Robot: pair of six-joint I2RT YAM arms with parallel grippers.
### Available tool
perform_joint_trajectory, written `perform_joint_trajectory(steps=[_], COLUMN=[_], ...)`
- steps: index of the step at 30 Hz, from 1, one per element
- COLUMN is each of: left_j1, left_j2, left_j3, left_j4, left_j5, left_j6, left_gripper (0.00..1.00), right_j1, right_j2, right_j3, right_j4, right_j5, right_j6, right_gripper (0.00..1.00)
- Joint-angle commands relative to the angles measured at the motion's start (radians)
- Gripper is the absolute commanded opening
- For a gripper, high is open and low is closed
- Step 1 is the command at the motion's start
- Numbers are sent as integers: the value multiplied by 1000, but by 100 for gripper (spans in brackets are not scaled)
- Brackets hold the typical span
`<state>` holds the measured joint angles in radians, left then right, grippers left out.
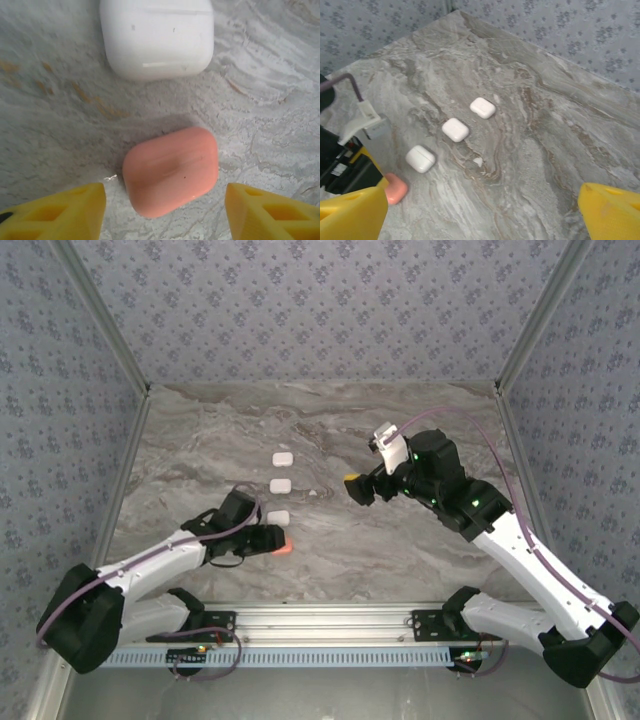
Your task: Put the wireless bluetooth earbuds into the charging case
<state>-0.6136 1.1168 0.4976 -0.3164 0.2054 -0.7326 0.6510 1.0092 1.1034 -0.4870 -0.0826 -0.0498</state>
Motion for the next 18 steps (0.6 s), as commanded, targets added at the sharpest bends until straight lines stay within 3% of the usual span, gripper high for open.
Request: perform_joint_trajectory(steps=[1,9,13,17,18], left_j1=[22,153,241,279,283], left_j2=[-39,-81,-105,-166,-178], left_j3=[77,222,256,162,124], left_j4=[-36,-20,54,296,368], left_j5=[-65,-279,-442,-641,-676], left_j6=[66,232,304,369,398], left_gripper=[67,82,86,90,91], right_j1=[-28,-273,-429,-517,-519], right_j2=[-34,-146,-189,-189,-179], right_j3=[-40,-295,-418,-541,-567], right_j4=[6,214,342,497,520], right_j5=[109,358,381,309,353], right_j6=[23,222,307,157,137], right_gripper=[100,100,100,100,100])
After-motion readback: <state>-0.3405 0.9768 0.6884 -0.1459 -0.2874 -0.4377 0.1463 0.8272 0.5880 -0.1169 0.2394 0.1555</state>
